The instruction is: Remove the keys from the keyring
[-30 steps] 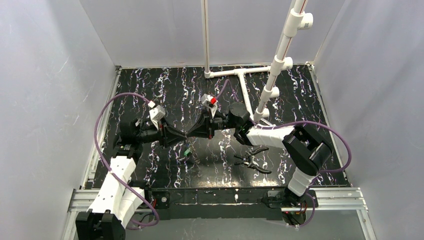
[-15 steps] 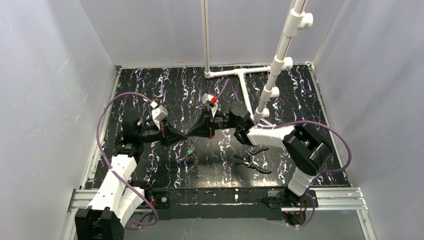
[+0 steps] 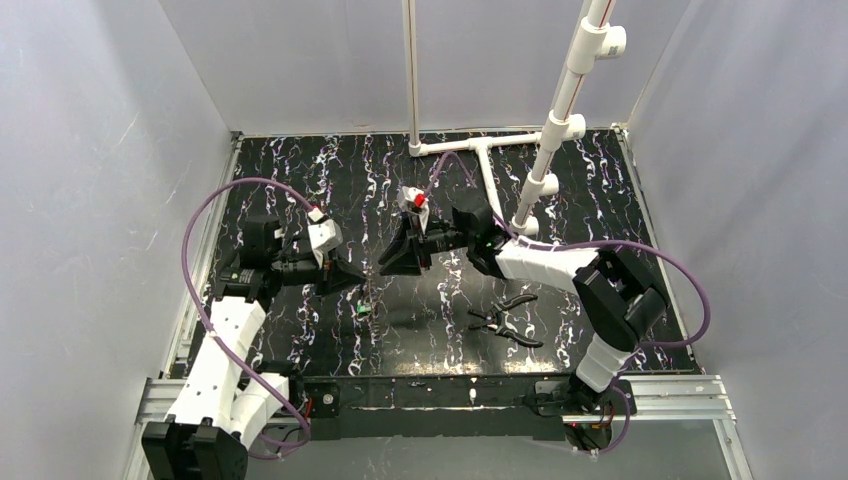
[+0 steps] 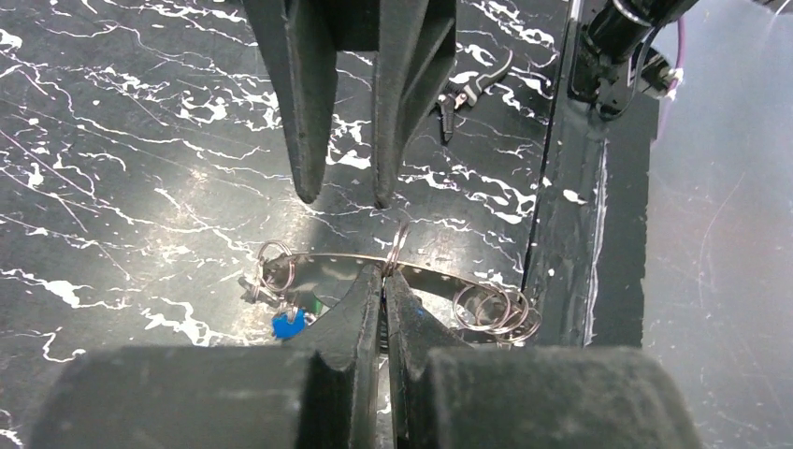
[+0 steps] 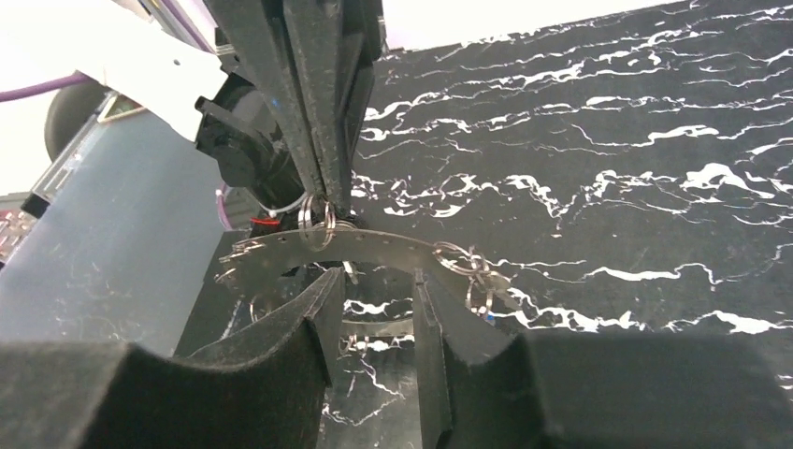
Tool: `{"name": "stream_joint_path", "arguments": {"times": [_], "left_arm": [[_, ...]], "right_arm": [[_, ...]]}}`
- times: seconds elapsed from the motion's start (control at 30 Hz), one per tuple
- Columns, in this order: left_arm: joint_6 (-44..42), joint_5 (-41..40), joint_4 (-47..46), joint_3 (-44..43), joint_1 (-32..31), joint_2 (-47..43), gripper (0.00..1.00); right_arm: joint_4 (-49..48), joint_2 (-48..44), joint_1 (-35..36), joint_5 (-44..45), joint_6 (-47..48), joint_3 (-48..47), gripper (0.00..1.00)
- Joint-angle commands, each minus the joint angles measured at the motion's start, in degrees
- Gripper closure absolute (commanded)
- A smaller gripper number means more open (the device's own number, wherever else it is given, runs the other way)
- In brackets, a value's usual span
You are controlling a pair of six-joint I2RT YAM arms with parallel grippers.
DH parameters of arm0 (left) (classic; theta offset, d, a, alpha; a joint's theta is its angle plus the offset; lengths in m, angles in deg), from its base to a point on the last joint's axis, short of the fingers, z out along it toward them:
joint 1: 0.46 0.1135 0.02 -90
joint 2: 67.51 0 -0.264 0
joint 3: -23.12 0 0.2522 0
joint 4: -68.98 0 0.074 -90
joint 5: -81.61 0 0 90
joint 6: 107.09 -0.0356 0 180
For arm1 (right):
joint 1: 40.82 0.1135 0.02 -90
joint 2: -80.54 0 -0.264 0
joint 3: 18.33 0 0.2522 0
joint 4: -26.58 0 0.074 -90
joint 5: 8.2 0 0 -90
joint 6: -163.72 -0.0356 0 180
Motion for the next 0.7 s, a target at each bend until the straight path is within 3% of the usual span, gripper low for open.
{"name": "stream_joint_path", "arguments": {"times": [0.0,0.2,0.3,0.67], "left_arm": [[-16.62,-0.33,15.14,-5.98,-0.20,3.33,1.00],[-22.22,-2.21,19.30,-8.95,-1.07,5.90,1.00],[-22.46,-2.27,19.44,-9.02,-1.43,6.62,1.00],[-22.85,-3.91,19.32,-8.20,-3.97,5.77,1.00]], "right_arm": [[22.49,-3.34,0.58,-1.66,17.14,-8.48,0.59],[38.60,-3.24,2.29,1.08,27.56,-14.97,0.58],[42.55,-3.47,3.52,2.53,29.77,-16.19,0.52],[44.17,-2.33,7.20,5.42,28.58,-17.19,0.50]]}}
